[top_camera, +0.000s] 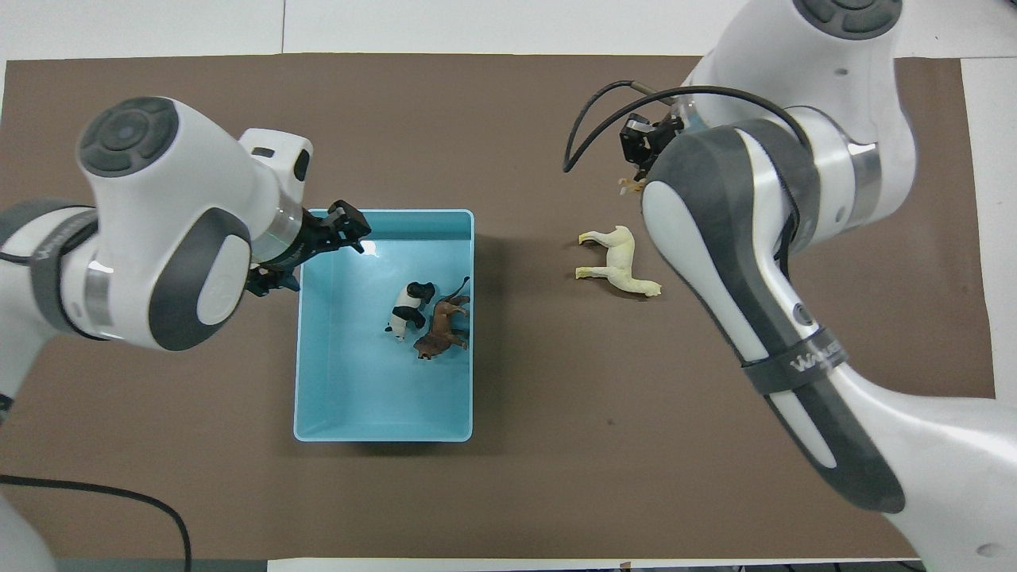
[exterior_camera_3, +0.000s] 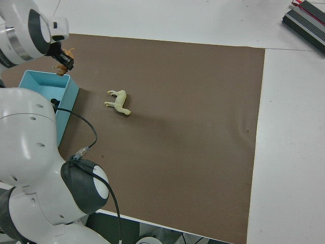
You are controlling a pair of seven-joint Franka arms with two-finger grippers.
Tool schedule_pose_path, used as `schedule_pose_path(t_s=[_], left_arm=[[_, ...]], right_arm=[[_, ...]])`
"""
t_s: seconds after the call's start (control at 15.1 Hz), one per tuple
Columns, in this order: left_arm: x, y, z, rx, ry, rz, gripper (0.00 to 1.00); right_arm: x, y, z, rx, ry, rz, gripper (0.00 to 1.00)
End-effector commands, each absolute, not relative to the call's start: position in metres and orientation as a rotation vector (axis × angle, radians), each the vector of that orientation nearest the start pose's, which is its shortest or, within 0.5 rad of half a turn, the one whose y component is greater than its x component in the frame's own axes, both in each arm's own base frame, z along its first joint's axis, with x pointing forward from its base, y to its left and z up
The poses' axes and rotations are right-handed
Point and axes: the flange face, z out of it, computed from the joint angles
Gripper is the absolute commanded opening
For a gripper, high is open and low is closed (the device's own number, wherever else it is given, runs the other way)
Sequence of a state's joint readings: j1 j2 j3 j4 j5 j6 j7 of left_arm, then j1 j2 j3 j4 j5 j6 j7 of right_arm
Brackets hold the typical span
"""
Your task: Put all toys into storage box
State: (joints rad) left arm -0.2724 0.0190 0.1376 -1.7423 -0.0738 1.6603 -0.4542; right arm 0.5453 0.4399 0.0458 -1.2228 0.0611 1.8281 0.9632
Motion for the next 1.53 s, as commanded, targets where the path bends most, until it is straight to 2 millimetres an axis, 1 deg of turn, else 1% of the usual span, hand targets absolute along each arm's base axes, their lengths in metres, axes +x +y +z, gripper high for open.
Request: schedule_pose_path(t_s=[0.0,0.07,0.13,0.2,0.27,0.33,0.46,0.53,0.6,0.66,0.73,0.8,0.86,0.93,1.0,1.06,1.13,1.19,1.26,1.33,1.39,1.46], left_arm=[[0.545,-0.038,0.554,-3.148,-0.330,0.257,1.00],[0.545,-0.033,0.553,-3.154,-0.276,0.263,1.00],[0.546,-0.032,0.553,-3.159,-0.218,0.254,1.00],[0.548,-0.025,0.553,-3.150,-0.150,0.234,1.00],[0.549,-0.023,0.555,-3.135,-0.099,0.232,1.00],[0.552,-0.023,0.560,-3.130,-0.078,0.228,1.00],[0.561,-0.022,0.569,-3.128,-0.013,0.213,1.00],[0.568,-0.021,0.574,-3.132,-0.010,0.204,1.00],[0.568,-0.017,0.573,-3.135,-0.020,0.216,1.00],[0.564,-0.022,0.575,-3.130,-0.001,0.230,1.00],[0.563,-0.021,0.572,-3.130,-0.001,0.244,1.00],[0.561,-0.023,0.573,-3.129,0.006,0.252,1.00],[0.561,-0.023,0.571,-3.129,0.014,0.259,1.00],[0.559,-0.023,0.566,-3.127,0.033,0.276,1.00],[0.554,-0.023,0.565,-3.128,0.064,0.288,1.00],[0.546,-0.022,0.564,-3.130,0.079,0.303,1.00],[0.538,-0.019,0.563,-3.132,0.074,0.314,1.00],[0.533,-0.019,0.566,-3.136,0.077,0.300,1.00],[0.535,-0.014,0.565,-3.138,0.065,0.288,1.00],[0.536,-0.015,0.566,-3.138,0.070,0.278,1.00],[0.535,-0.020,0.565,-3.136,0.084,0.285,1.00],[0.534,-0.023,0.566,-3.136,0.091,0.285,1.00]], right_arm=[[0.551,0.459,0.543,-2.815,0.488,-0.113,0.00],[0.544,0.482,0.529,-2.797,0.448,-0.128,0.00],[0.542,0.505,0.505,-2.775,0.429,-0.150,0.00],[0.535,0.528,0.481,-2.769,0.389,-0.171,0.00],[0.537,0.538,0.460,-2.763,0.373,-0.205,0.00],[0.538,0.541,0.440,-2.782,0.361,-0.219,0.00],[0.533,0.539,0.409,-2.822,0.344,-0.199,0.00],[0.529,0.536,0.396,-2.839,0.341,-0.185,0.00],[0.528,0.534,0.394,-2.844,0.345,-0.177,0.00],[0.528,0.534,0.396,-2.836,0.377,-0.147,0.48],[0.526,0.535,0.401,-2.829,0.392,-0.147,0.98],[0.529,0.532,0.402,-2.827,0.414,-0.142,1.00],[0.529,0.530,0.403,-2.835,0.436,-0.121,1.00],[0.533,0.525,0.409,-2.847,0.468,-0.095,1.00],[0.540,0.516,0.425,-2.856,0.503,-0.069,1.00],[0.551,0.497,0.444,-2.861,0.544,-0.052,1.00],[0.558,0.479,0.463,-2.857,0.571,-0.057,1.00],[0.564,0.462,0.487,-2.845,0.582,-0.094,1.00],[0.580,0.428,0.503,-2.843,0.623,-0.114,1.00],[0.588,0.409,0.506,-2.866,0.613,-0.102,1.00],[0.593,0.396,0.504,-2.895,0.590,-0.091,1.00],[0.598,0.380,0.493,-2.935,0.560,-0.084,1.00]])
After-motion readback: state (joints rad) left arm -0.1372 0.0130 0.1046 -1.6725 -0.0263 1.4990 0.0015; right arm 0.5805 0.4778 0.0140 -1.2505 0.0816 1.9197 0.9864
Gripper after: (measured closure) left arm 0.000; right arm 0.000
